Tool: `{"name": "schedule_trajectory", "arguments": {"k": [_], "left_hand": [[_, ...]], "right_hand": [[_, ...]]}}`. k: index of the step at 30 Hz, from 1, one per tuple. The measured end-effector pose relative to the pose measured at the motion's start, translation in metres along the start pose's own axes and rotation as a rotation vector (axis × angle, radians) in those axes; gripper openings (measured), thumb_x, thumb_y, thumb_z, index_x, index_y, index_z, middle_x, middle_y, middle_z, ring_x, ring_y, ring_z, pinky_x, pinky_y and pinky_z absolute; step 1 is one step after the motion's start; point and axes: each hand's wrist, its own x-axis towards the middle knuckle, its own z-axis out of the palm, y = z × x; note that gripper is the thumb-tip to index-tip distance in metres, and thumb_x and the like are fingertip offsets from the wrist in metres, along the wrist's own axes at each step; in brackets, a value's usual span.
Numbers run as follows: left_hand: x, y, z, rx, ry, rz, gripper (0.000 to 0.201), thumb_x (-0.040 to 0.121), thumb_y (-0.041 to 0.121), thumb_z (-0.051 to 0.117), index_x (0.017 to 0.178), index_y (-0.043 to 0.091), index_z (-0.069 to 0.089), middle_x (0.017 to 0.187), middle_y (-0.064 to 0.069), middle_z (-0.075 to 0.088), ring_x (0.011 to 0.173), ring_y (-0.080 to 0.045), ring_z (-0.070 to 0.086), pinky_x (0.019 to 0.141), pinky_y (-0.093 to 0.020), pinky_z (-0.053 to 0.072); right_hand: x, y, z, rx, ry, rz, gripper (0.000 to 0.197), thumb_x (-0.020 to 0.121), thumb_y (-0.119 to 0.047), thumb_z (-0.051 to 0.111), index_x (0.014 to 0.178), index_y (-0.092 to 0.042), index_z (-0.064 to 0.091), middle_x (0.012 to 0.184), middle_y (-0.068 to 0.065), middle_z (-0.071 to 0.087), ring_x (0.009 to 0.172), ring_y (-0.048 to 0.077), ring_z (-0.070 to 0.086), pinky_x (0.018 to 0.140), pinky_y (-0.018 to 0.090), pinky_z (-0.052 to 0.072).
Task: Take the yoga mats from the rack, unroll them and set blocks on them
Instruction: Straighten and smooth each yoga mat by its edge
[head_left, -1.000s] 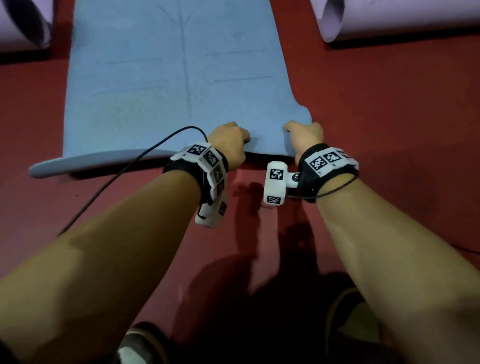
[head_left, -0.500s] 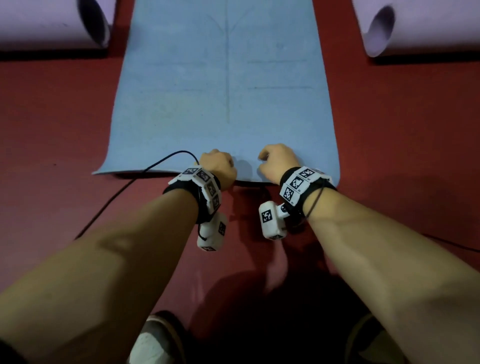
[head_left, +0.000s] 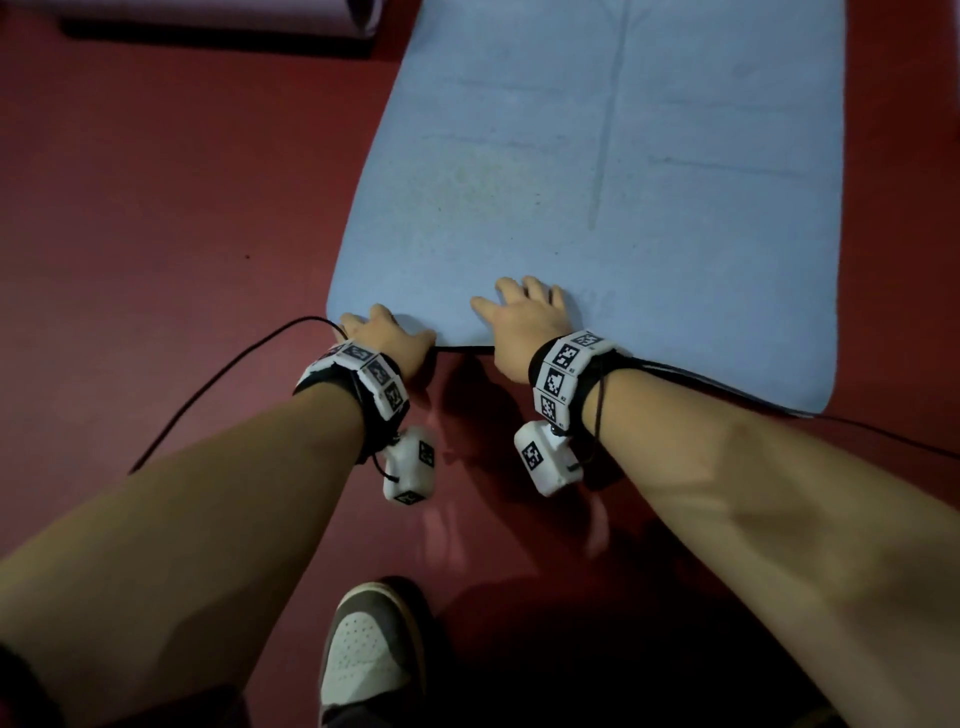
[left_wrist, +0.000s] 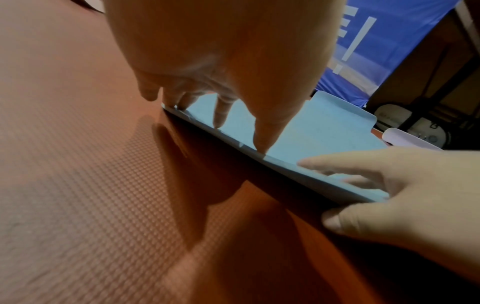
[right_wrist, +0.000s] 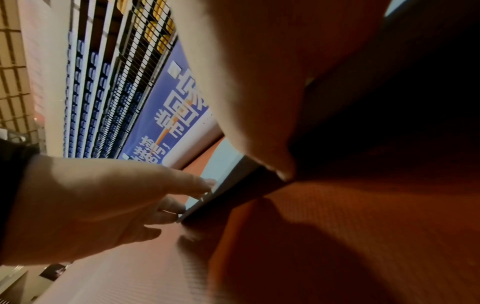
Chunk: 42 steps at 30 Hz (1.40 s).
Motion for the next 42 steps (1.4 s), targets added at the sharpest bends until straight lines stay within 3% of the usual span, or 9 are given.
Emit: {"name": "schedule_trajectory", "arguments": {"k": [8,12,16,18,20,24,31,39,42], "left_hand": [[0.019,0.015,-0.018,-0.17,-0.053,-0.155,0.085,0.057,0.064,0.061,0.121,0.011,0.047,0.115,-0.018,0.059,0.1,-0.04,0.06,0.091,-0.048,0.051],[0.031,0.027,-0.03,-0.47,-0.087,-0.154,0.068,0.078,0.043,0.075,0.131,0.005,0.055,0.125,-0.016,0.062,0.111,-0.033,0.062,0.089,-0.032,0.049],[0.038,0.032,-0.036,-0.647,-0.167,-0.144,0.073,0.06,0.061,0.077,0.117,0.017,0.065,0.118,-0.007,0.067,0.105,-0.032,0.066,0.096,-0.044,0.052],[0.058,0.03,-0.029,-0.796,-0.219,-0.17,0.073,0.05,0.054,0.084,0.109,0.015,0.067,0.111,-0.007,0.072,0.096,-0.032,0.07,0.093,-0.047,0.053],[0.055,0.038,-0.035,-0.918,-0.272,-0.19,0.073,0.049,0.044,0.088,0.112,0.013,0.067,0.11,-0.012,0.072,0.093,-0.035,0.071,0.09,-0.051,0.054],[0.031,0.063,-0.055,-1.046,-0.32,-0.146,0.038,0.085,0.037,0.074,0.111,0.011,0.065,0.098,-0.012,0.072,0.083,-0.028,0.072,0.067,-0.037,0.055],[0.035,0.089,-0.055,-1.179,-0.329,-0.095,0.02,0.098,0.029,0.059,0.087,0.013,0.059,0.053,-0.005,0.068,0.044,-0.019,0.065,0.036,-0.026,0.05],[0.036,0.078,-0.056,-1.145,-0.342,-0.152,0.017,0.09,0.023,0.069,0.093,0.008,0.062,0.061,-0.008,0.07,0.05,-0.024,0.068,0.043,-0.035,0.055],[0.038,0.072,-0.056,-1.107,-0.339,-0.188,0.019,0.087,0.022,0.073,0.093,0.008,0.062,0.062,-0.01,0.071,0.054,-0.027,0.068,0.047,-0.037,0.056]], "right_hand": [[-0.004,-0.001,0.011,0.103,0.194,0.023,0.055,0.085,-0.009,0.051,0.137,-0.027,0.049,0.137,0.002,0.048,0.128,0.03,0.038,0.104,0.051,0.034],[-0.005,-0.003,0.006,0.161,0.379,-0.015,0.053,0.079,-0.005,0.049,0.127,-0.026,0.06,0.125,-0.002,0.058,0.116,0.03,0.049,0.095,0.047,0.038],[-0.005,0.001,0.001,0.264,0.644,-0.053,0.052,0.075,-0.002,0.048,0.12,-0.02,0.067,0.116,0.001,0.065,0.104,0.031,0.056,0.087,0.044,0.042],[-0.005,0.004,-0.002,0.325,0.689,-0.074,0.052,0.073,0.001,0.05,0.119,-0.017,0.068,0.116,0.003,0.066,0.104,0.032,0.057,0.087,0.045,0.044],[-0.005,0.006,-0.006,0.377,0.703,-0.077,0.05,0.075,0.001,0.048,0.118,-0.015,0.069,0.115,0.005,0.067,0.103,0.033,0.059,0.085,0.046,0.048],[-0.01,0.014,-0.017,0.461,0.648,-0.143,0.058,0.074,-0.012,0.033,0.12,-0.011,0.068,0.111,0.009,0.066,0.098,0.036,0.059,0.08,0.046,0.052],[-0.017,0.032,-0.022,0.505,0.534,-0.198,0.058,0.075,0.012,0.06,0.127,-0.014,0.065,0.114,0.004,0.065,0.097,0.03,0.056,0.08,0.043,0.051],[-0.021,0.032,-0.01,0.552,0.475,-0.193,0.054,0.077,0.007,0.069,0.126,-0.014,0.065,0.115,0.004,0.065,0.099,0.029,0.057,0.084,0.039,0.05],[-0.023,0.031,-0.011,0.545,0.45,-0.192,0.06,0.075,0.016,0.057,0.127,-0.012,0.064,0.116,0.007,0.064,0.101,0.031,0.057,0.084,0.04,0.05]]}}
